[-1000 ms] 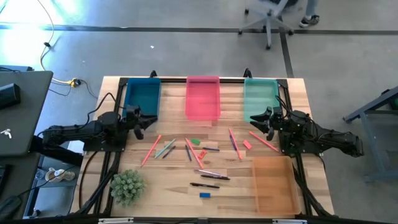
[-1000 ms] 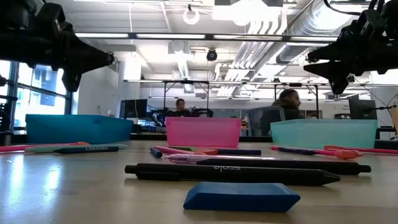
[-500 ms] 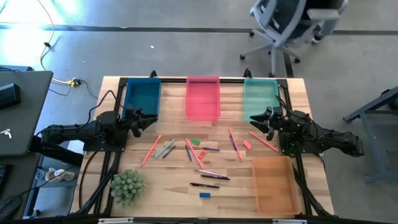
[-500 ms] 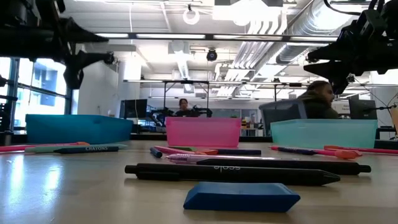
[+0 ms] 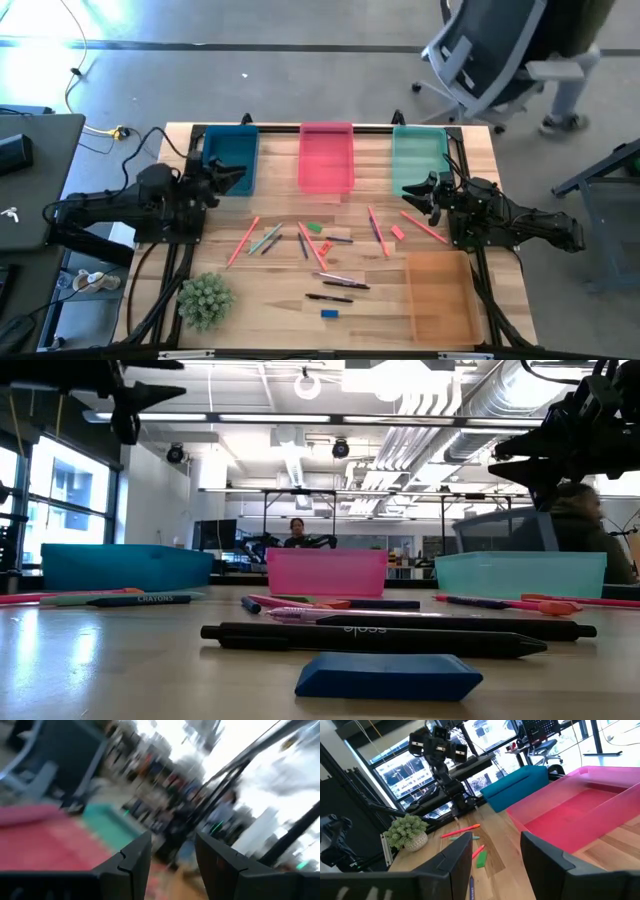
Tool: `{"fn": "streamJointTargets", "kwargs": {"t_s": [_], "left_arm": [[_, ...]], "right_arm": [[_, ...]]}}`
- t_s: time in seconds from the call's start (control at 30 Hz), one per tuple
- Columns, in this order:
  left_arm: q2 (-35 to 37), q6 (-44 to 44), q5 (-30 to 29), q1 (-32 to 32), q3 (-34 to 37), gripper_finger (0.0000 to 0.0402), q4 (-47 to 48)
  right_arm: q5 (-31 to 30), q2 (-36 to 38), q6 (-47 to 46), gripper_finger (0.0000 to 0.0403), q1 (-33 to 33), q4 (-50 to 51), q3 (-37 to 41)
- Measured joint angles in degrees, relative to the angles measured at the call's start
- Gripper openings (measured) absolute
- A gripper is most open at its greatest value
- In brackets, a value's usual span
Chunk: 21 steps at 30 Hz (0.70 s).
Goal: Sort crayons/erasers/pens/pencils in bins
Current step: Put the blue pen into the blue bin
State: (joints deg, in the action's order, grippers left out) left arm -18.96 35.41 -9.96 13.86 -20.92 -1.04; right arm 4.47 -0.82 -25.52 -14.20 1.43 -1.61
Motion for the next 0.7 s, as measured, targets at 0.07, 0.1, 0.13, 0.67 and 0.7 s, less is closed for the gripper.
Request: {"fn": "streamJointTargets", "kwargs": {"t_s": [0.07,0.1,0.13,0.67,0.7], "left_arm": [[-3.92,-0.08,0.35,0.0,-4.31,0.0139,7.22],[-5.82,-0.08,0.55,0.01,-6.57,0.0139,11.05],[-7.65,-0.08,0.67,-0.01,-8.68,0.0139,14.82],[-33.18,10.26,19.13,-3.36,-27.12,0.0139,41.79],[-34.21,10.88,19.47,-4.15,-27.37,0.0139,42.27]], "right_arm": [[0.0,-0.02,0.0,0.016,0.0,-0.02,0.0],[0.0,-0.01,0.0,0.016,0.0,-0.02,0.0],[0.0,-0.02,0.0,0.016,0.0,-0.02,0.0],[0.0,0.0,0.0,0.016,0.0,0.0,0.0],[0.01,0.0,0.0,0.016,0.0,0.0,0.0]]}}
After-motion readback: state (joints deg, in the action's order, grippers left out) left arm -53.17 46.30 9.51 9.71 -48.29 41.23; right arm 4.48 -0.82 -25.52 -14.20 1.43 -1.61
